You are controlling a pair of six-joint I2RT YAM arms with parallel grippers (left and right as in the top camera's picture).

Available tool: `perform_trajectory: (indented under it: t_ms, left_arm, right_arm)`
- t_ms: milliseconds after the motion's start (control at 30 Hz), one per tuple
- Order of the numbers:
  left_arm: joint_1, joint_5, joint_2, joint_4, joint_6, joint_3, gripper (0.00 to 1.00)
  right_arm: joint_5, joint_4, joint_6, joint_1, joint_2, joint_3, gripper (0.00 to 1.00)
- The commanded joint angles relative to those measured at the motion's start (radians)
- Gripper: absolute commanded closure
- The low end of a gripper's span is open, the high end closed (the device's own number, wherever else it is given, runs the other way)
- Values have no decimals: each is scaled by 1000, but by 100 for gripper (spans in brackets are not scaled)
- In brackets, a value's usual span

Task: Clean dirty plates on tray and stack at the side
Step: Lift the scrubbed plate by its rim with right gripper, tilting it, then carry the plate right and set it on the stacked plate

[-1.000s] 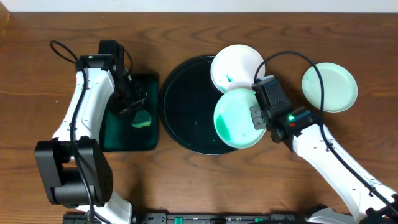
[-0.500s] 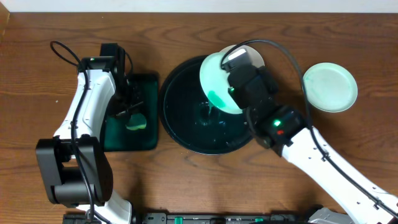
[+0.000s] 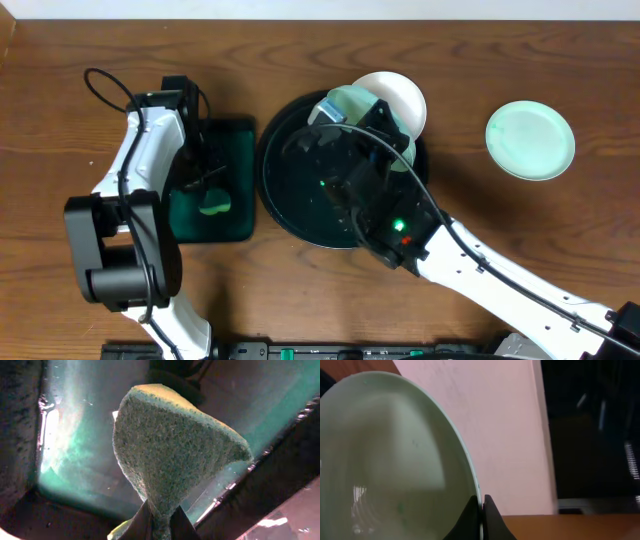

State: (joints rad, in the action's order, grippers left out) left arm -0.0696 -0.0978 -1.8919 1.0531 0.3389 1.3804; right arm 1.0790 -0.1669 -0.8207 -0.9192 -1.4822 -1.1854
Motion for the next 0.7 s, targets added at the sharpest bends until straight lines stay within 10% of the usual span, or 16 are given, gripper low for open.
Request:
perform_trajectory:
  t_ms: [0,533,667]
  left_arm:
    - [-6,5,-18,3,-13,-2,93]
    - [-6,1,-18,8,-13,-2,93]
    - [-6,1,-18,8,-13,-2,93]
  right_arm:
    - [139,35,-114,-40,-24,-23,99]
    - [277,93,119,-46,-131,-23,99]
    - [184,-53,370,-32,-129,-23,99]
